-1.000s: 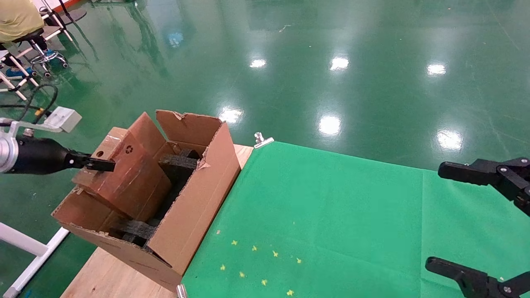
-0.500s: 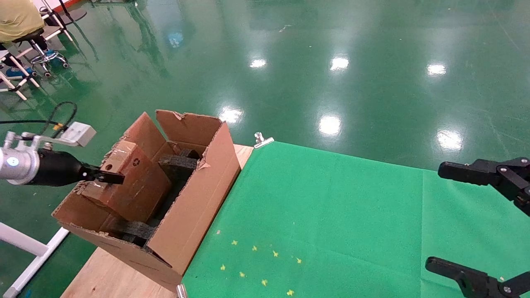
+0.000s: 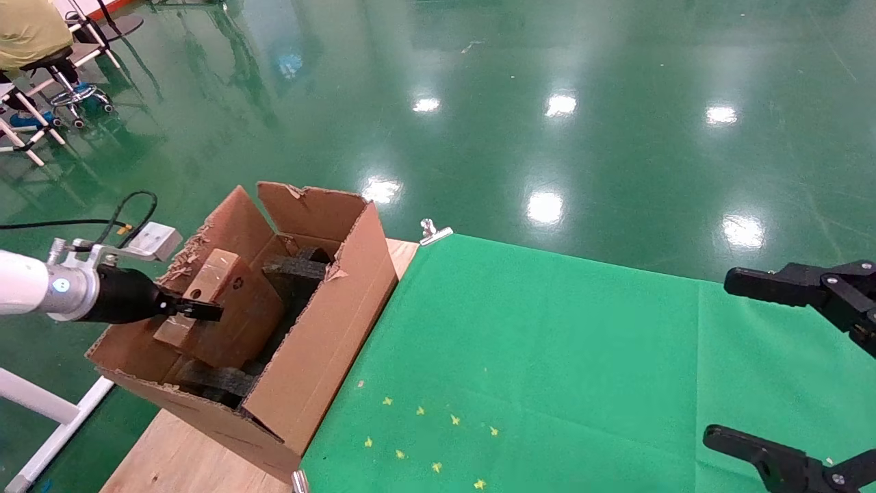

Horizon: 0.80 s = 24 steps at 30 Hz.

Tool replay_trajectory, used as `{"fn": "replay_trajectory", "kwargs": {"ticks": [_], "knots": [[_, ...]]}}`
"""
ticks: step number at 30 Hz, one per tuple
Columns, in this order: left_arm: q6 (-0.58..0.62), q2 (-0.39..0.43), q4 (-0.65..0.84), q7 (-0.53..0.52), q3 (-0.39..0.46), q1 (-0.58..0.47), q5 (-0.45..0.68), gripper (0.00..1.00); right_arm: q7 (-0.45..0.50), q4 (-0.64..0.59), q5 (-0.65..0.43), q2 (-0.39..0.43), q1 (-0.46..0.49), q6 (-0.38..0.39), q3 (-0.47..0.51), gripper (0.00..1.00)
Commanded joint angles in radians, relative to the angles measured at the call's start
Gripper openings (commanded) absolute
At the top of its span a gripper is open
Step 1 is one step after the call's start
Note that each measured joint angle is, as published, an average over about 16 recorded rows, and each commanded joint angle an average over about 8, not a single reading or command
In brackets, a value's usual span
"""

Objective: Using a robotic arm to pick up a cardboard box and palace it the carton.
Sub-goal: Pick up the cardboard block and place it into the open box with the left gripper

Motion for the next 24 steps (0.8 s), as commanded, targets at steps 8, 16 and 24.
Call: {"fn": "replay_trajectory", "kwargs": {"ticks": [8, 16, 24], "knots": [[-0.048, 0.025, 0.031, 0.006, -0.008, 0.030, -0.012, 0.00, 0.000, 0.000, 0.000, 0.000, 0.000, 0.000, 0.000, 1.00], [-0.084, 0.038, 0.045, -0.001, -0.012, 0.051, -0.018, 0.51, 0.000, 0.000, 0.000, 0.000, 0.000, 0.000, 0.000, 1.00], [-0.094, 0.041, 0.051, -0.005, -0.014, 0.056, -0.022, 1.00, 0.000, 0.000, 0.000, 0.000, 0.000, 0.000, 0.000, 1.00]]}}
